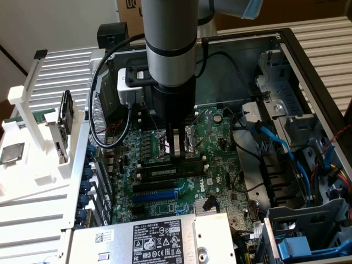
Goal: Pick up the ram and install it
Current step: 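Press down the ram until it locks into place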
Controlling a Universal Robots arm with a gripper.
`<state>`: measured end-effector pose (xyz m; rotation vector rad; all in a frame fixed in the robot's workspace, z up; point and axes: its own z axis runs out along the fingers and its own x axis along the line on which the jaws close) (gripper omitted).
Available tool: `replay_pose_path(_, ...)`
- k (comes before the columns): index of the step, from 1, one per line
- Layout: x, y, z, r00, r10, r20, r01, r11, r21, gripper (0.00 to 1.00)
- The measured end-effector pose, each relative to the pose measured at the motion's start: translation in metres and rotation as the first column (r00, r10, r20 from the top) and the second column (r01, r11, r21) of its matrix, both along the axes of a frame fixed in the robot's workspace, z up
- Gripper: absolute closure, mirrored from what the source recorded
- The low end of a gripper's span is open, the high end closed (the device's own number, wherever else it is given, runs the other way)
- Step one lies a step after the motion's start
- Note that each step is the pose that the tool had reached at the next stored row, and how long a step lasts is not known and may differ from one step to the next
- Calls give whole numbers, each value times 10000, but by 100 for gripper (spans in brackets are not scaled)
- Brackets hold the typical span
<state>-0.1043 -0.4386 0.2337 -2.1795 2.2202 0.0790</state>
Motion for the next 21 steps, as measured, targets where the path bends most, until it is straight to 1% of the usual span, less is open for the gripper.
replay_pose_path(14, -4, 1, -26, 10000, 1, -3, -1, 10000, -3, 89)
replay_pose_path(21, -9, -2, -27, 10000, 1, -9, -1, 10000, 17, 89)
